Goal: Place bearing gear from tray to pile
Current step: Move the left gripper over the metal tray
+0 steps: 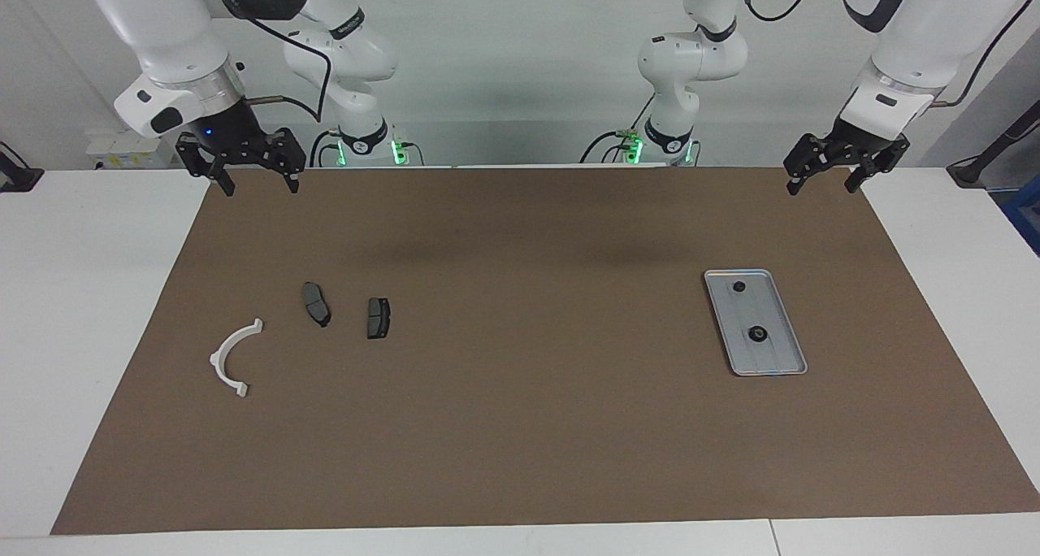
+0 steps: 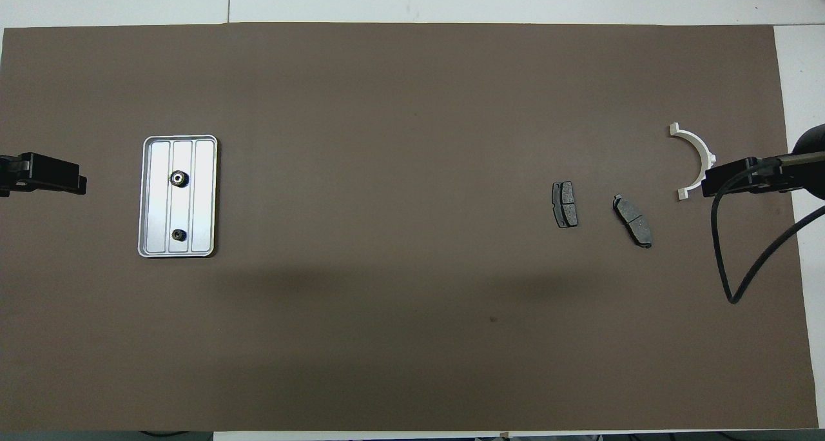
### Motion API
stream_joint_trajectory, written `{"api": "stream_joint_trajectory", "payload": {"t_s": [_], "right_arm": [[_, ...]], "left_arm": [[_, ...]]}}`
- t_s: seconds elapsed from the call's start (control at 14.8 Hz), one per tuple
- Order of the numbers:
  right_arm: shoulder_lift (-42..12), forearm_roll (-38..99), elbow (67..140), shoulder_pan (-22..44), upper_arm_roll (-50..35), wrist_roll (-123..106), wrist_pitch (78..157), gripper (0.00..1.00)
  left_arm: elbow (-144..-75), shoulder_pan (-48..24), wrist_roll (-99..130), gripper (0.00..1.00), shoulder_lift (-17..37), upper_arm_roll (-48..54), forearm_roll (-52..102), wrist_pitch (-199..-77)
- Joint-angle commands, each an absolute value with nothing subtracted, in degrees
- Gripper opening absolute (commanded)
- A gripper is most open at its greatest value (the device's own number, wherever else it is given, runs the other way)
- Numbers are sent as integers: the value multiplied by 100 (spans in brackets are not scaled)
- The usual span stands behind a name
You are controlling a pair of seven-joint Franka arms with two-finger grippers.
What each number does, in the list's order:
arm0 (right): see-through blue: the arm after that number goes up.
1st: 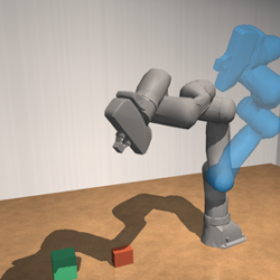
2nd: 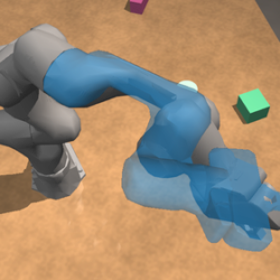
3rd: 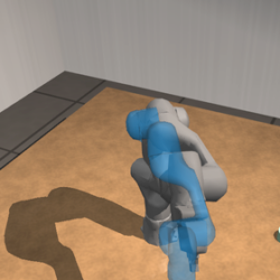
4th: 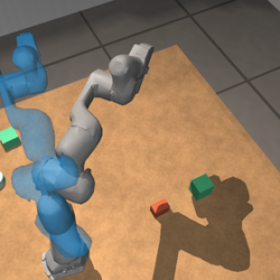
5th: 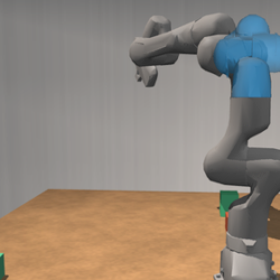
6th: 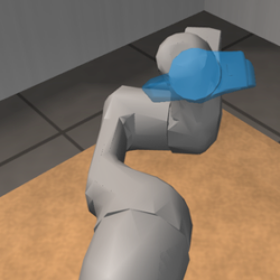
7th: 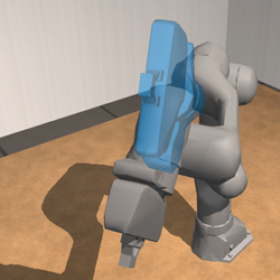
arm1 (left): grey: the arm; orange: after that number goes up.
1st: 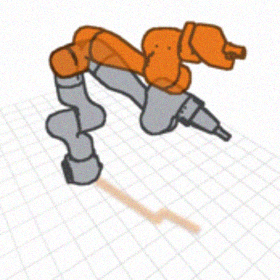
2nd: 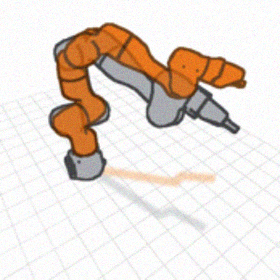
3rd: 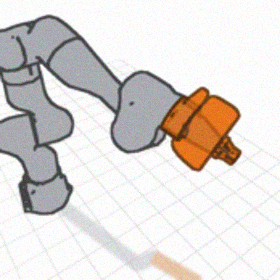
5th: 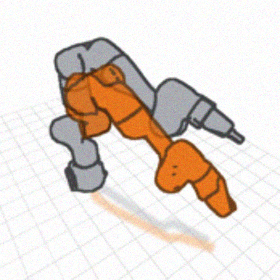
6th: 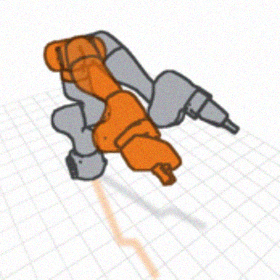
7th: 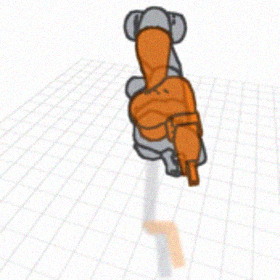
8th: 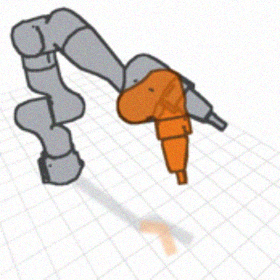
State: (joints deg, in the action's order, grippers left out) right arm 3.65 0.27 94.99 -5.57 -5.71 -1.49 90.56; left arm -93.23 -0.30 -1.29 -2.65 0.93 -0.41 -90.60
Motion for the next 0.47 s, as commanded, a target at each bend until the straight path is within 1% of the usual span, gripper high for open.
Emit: {"api": "stream_joint_trajectory", "payload": {"t_s": [0.0,0.2,0.34,0.41], "right_arm": [[413,44,9527,-606,-606,-141,9026,100],[413,44,9536,-606,-606,-132,9026,100],[413,44,9527,-598,-606,-132,9035,100],[413,44,9527,-598,-606,-132,9026,100]], "left_arm": [[-9272,0,-141,100,-255,88,0,-9105],[-9360,18,-184,100,-290,88,0,-9123],[-9570,-61,-158,100,-360,88,-9,-9411],[-9832,-35,-150,100,-447,79,-17,-9613]]}}
